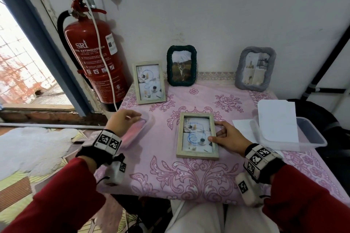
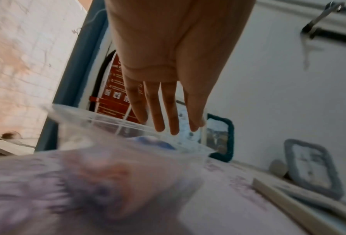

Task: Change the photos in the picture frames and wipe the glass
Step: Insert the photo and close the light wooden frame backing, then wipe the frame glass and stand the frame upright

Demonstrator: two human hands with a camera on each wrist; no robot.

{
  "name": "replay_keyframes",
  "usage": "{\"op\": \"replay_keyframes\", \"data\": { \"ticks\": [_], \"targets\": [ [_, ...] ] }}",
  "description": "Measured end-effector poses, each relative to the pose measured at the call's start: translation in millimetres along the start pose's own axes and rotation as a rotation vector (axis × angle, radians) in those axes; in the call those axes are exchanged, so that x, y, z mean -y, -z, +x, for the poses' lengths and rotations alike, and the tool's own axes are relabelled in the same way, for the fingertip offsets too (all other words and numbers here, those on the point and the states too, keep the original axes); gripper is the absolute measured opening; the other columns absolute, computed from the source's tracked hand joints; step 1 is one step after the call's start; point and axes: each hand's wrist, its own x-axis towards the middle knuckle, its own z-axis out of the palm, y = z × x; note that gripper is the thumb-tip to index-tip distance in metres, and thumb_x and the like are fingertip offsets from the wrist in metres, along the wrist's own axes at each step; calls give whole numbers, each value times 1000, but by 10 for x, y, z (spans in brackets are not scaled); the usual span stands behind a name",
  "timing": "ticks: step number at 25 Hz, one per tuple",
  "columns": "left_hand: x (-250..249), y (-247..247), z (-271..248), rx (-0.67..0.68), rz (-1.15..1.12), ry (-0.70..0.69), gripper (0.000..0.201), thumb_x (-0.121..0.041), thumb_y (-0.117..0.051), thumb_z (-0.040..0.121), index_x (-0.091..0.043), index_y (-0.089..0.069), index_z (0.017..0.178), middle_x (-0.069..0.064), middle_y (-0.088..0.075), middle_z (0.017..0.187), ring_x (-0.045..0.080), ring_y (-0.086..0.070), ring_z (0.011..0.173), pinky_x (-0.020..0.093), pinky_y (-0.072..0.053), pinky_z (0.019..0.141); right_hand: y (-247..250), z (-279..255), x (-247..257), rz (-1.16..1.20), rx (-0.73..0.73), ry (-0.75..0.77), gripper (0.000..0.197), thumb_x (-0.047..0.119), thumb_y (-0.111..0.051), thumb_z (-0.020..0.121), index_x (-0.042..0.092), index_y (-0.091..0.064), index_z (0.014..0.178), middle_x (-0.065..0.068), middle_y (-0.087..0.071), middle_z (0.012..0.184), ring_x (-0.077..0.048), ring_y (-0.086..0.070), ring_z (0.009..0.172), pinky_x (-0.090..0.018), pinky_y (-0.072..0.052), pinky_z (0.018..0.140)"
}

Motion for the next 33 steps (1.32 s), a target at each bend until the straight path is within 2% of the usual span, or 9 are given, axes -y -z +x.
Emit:
{"op": "replay_keyframes", "data": {
  "ticks": [3, 5, 9, 12, 14, 19, 22, 27, 33],
  "targets": [
    [275, 26, -6, 186, 156, 108, 35, -24, -70, 82, -15, -67, 115, 9, -67, 112, 22, -60, 98, 29, -44, 92, 9, -1, 2, 2, -2, 0, 70, 17, -76, 75, 13, -40, 135, -27, -61, 108, -34, -63, 101, -41, -52, 91],
    [374, 4, -24, 230, 203, 111, 44, -24, -73, 78, -18, -63, 121, 7, -64, 116, 22, -60, 101, 30, -44, 93, 3, 0, 9, 11, 4, -3, 70, 16, -76, 75, 13, -40, 135, -25, -61, 106, -33, -63, 98, -38, -54, 85],
    [440, -23, -27, 193, 286, 28, 46, -30, -75, 75, -26, -63, 119, -1, -65, 108, 12, -59, 92, 24, -45, 84, 0, -5, 9, 49, 15, -3, 71, 13, -75, 76, 12, -38, 136, -15, -59, 93, -24, -63, 86, -22, -51, 65],
    [444, -27, -36, 131, 233, 47, 38, -25, -74, 75, -25, -67, 112, -5, -65, 91, 11, -59, 83, 22, -45, 81, 2, 2, 6, 43, 7, 1, 70, 13, -75, 76, 12, -38, 136, -15, -58, 94, -29, -63, 92, -32, -54, 76],
    [435, -24, -41, 112, 224, 46, 30, -20, -72, 78, -22, -69, 107, -1, -67, 90, 12, -59, 80, 23, -46, 79, 1, 5, 1, 43, 7, 4, 71, 14, -75, 76, 12, -38, 136, -17, -57, 96, -31, -63, 95, -37, -52, 83],
    [332, 67, -24, 9, 159, 22, 27, -8, -60, 83, -15, -68, 108, 7, -70, 95, 17, -61, 75, 27, -48, 74, 7, 12, -17, 51, 16, 16, 71, 15, -76, 76, 13, -38, 136, -11, -57, 90, -23, -61, 86, -27, -53, 73],
    [177, 144, -8, -106, 92, -40, 28, -8, -59, 85, -14, -66, 111, 5, -67, 89, 17, -61, 70, 28, -50, 67, 12, 13, -23, 55, 16, 20, 71, 15, -76, 75, 14, -38, 135, -9, -57, 87, -24, -62, 86, -30, -53, 75],
    [-245, 109, 34, -225, 60, -165, 29, -12, -60, 85, -16, -64, 113, 2, -53, 94, 12, -52, 75, 19, -41, 71, 7, 18, -26, 75, 22, 17, 70, 15, -76, 75, 15, -38, 135, -8, -56, 86, -23, -62, 85, -25, -53, 70],
    [-893, -347, 28, -114, -53, -234, 32, -9, -59, 82, -11, -63, 114, 6, -52, 97, 16, -53, 80, 25, -48, 79, 6, 21, -32, 75, 13, 5, 70, 16, -77, 75, 17, -39, 134, -6, -56, 84, -15, -61, 75, -18, -50, 61]
  ]
}}
